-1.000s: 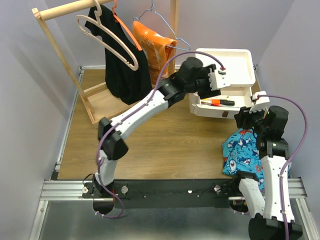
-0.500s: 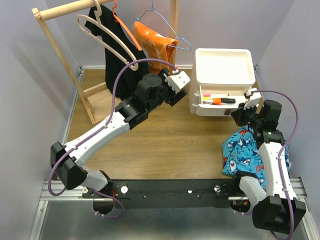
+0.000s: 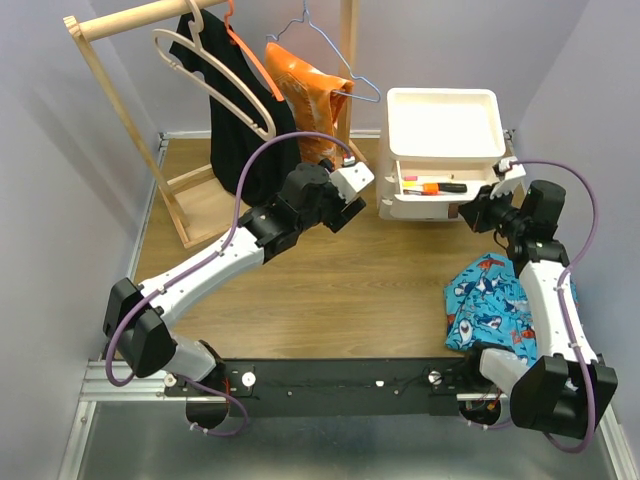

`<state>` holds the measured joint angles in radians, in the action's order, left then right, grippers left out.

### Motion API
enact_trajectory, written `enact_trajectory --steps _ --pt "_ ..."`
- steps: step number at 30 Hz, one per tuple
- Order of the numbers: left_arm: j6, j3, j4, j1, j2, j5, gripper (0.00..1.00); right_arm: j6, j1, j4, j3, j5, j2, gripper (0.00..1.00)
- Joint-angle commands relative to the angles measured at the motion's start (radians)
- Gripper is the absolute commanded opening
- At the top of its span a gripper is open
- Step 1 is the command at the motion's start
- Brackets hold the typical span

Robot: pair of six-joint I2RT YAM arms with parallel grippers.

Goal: Sort the stationery into containers
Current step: Close the drawer in the storage box.

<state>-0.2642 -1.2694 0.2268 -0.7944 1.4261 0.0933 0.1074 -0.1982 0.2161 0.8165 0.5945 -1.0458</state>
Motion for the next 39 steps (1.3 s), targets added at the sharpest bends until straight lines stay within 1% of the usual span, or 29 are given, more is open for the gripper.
enact_trajectory --steps 1,6,11,14,15,19,23,24,25,27,39 --pt "0.019 -0.010 -0.023 0.011 0.005 -0.013 0.81 -0.034 -0.003 -0.127 0.095 0.094 -0.017 0.13" --pt "0.028 -0.010 -0.029 0.017 0.019 -0.014 0.81 -0.044 -0.001 -0.124 0.099 0.137 -0.034 0.13" --pt "0.029 -0.019 -0.024 0.017 0.027 -0.018 0.81 -0.077 0.003 -0.172 0.095 0.128 -0.060 0.14" --pt "0.025 -0.024 -0.018 0.018 0.025 -0.012 0.81 0.003 0.005 -0.095 0.147 0.162 -0.050 0.14" --pt "0.025 -0.025 -0.017 0.018 0.023 -0.010 0.81 0.058 0.009 -0.036 0.162 0.175 -0.036 0.12" --pt "0.025 -0.021 -0.023 0.018 0.028 -0.007 0.81 0.161 0.023 0.103 0.204 0.218 0.003 0.10" --pt "0.037 -0.024 -0.024 0.018 0.036 -0.017 0.80 0.199 0.033 0.169 0.197 0.194 0.021 0.06" --pt "0.039 -0.027 -0.023 0.018 0.037 -0.020 0.81 0.198 0.036 0.183 0.191 0.182 0.015 0.05" --pt "0.039 -0.028 -0.018 0.018 0.040 -0.021 0.80 0.196 0.037 0.190 0.193 0.160 0.007 0.02" --pt "0.042 -0.031 -0.017 0.018 0.042 -0.023 0.80 0.195 0.039 0.204 0.200 0.146 -0.022 0.01" --pt "0.039 0.008 -0.021 0.018 0.025 -0.010 0.80 0.161 0.042 0.106 0.208 0.084 -0.114 0.01"
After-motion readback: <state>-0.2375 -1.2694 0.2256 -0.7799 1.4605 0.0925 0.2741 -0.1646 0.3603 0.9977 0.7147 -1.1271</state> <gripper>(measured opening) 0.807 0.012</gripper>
